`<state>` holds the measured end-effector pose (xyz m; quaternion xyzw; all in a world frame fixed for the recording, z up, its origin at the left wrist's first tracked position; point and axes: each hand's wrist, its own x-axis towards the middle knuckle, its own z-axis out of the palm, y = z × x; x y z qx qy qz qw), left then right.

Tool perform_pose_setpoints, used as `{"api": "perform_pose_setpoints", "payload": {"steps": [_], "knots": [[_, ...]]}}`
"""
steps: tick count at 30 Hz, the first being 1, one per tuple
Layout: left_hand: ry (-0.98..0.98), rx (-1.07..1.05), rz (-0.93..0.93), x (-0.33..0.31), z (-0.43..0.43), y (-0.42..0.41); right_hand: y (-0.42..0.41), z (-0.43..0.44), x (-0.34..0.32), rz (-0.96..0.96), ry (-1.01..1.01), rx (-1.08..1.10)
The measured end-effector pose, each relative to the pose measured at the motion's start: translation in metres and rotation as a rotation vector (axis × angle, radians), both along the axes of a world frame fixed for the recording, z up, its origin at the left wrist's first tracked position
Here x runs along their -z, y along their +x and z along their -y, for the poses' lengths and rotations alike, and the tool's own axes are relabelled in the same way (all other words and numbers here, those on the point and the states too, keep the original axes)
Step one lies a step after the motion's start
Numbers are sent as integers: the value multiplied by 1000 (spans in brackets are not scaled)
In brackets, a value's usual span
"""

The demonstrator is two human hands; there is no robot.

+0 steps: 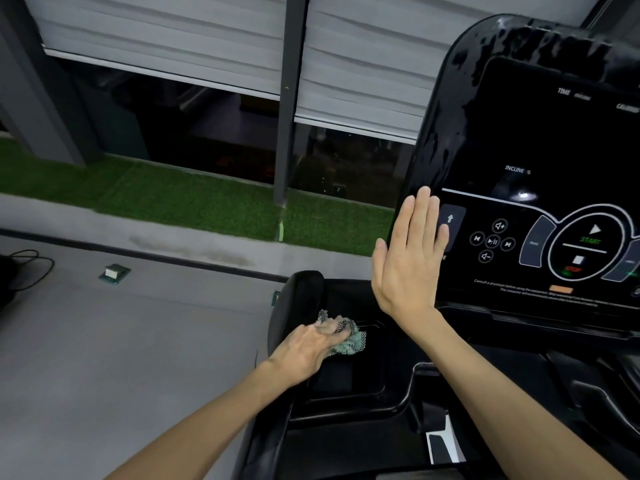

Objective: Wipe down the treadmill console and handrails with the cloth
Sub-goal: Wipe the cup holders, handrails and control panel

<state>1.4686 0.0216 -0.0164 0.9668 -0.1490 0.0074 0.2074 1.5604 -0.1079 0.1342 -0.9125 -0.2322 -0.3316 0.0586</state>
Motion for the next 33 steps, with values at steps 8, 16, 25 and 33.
{"api": "perform_pose_setpoints", "payload": {"steps": [8,16,25,33], "knots": [[-405,-170,39,-21,-2,-5,-38,6,-15,-107,-61,-305],[-990,-410,-341,-46,-15,-1,-73,22,35,-955,-195,-423],[-896,-442,-169,-34,-28,1,-58,30,56,-1088,-67,-170],[-139,-406,-5,5,-8,23,-72,21,71,-1129,-304,-275]]}}
